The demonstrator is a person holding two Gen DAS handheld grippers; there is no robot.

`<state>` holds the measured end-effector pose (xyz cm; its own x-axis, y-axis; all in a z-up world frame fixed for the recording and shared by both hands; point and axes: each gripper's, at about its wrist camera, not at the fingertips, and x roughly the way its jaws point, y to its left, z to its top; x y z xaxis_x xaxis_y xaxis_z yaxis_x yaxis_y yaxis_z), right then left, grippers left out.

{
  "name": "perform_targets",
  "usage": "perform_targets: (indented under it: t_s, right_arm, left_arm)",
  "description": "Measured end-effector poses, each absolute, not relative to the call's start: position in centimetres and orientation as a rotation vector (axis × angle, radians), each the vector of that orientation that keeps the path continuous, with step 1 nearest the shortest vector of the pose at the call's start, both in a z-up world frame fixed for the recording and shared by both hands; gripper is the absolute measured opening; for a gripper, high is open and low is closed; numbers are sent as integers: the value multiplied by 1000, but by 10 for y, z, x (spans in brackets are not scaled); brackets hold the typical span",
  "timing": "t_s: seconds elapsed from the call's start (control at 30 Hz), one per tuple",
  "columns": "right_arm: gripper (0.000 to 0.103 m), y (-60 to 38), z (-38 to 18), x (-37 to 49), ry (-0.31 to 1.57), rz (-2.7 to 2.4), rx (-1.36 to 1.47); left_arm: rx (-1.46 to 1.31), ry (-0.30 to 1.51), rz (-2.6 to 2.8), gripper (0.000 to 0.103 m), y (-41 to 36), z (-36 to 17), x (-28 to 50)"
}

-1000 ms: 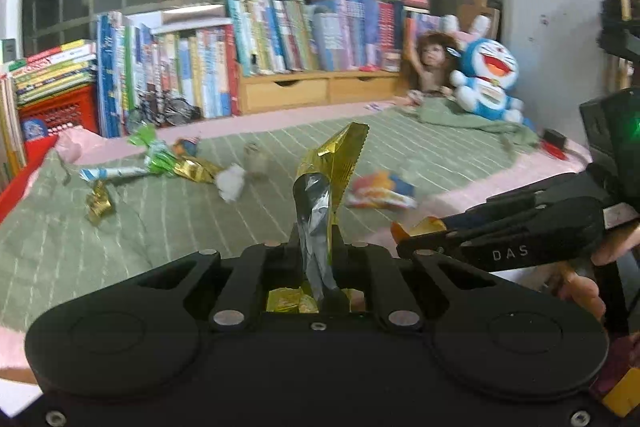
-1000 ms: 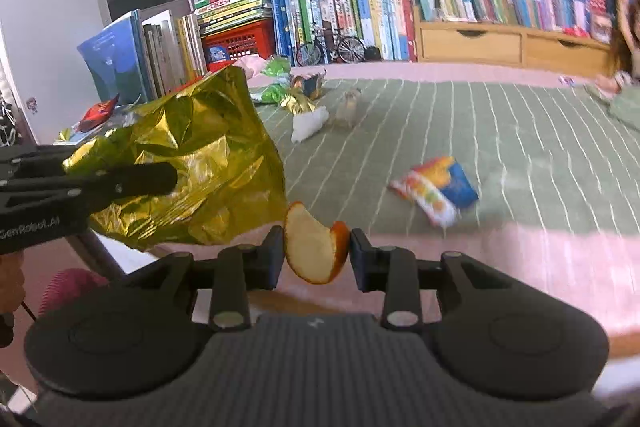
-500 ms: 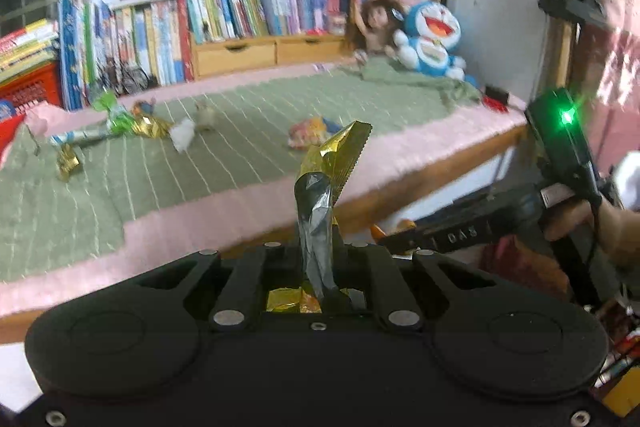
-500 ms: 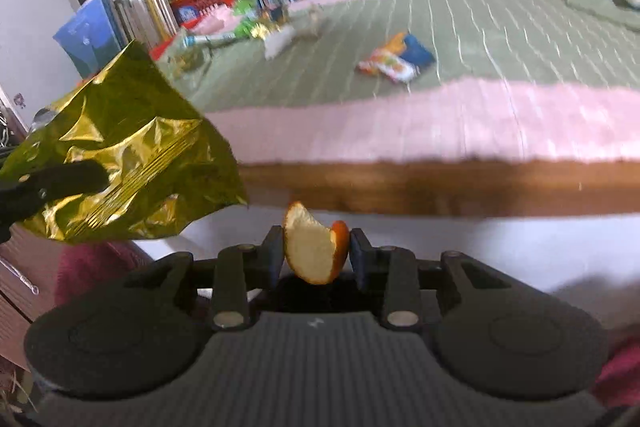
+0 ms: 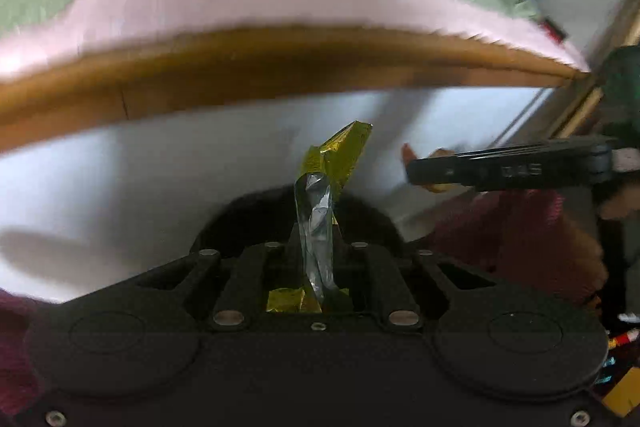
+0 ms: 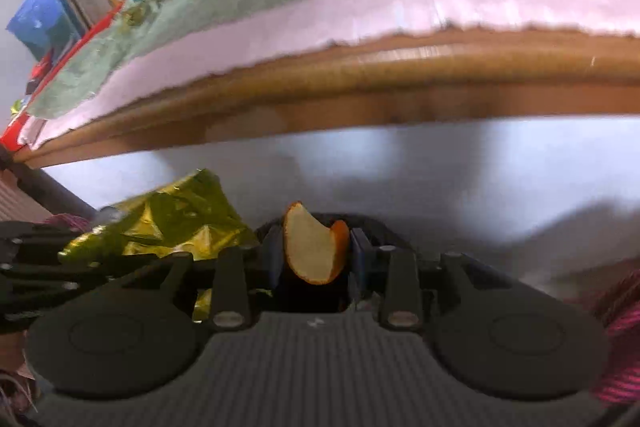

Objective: Collect trash
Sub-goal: 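Carry both held items below the table edge and open both tools into the bag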

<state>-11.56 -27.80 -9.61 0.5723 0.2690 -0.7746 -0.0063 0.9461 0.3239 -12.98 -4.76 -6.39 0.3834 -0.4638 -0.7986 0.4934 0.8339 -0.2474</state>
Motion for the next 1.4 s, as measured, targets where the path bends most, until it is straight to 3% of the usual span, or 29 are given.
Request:
perform_targets:
  t_s: [0.37, 0.77, 0.93, 1.0, 1.07, 1.13, 1.23, 1.4]
  right_arm:
    - [39, -263, -162, -83, 1078, 121, 304]
    - [41, -269, -198, -68, 1146, 83, 405]
    - [49, -268, -197, -66, 1151, 88, 401]
    - [60, -269, -196, -66, 1153, 89, 401]
    - [62, -271, -196, -67, 1151, 92, 399]
    - [64, -271, -196, -67, 1151, 95, 394]
    - [68, -271, -195, -66, 1150, 97, 384]
    - [74, -271, -193, -66, 1145, 95, 381]
  left_arm:
    - [-5, 1229, -462, 10, -61, -163, -81]
    - [25, 1270, -426, 12, -67, -180, -71]
    - [29, 1282, -409, 21, -80, -183, -71]
    - [28, 1288, -399, 23, -80, -187, -70]
    - [27, 1294, -392, 32, -79, -188, -69]
    - [30, 1294, -388, 48, -79, -187, -69]
    - [42, 1293, -377, 61, -79, -186, -70]
    - [38, 1290, -373, 72, -78, -181, -70]
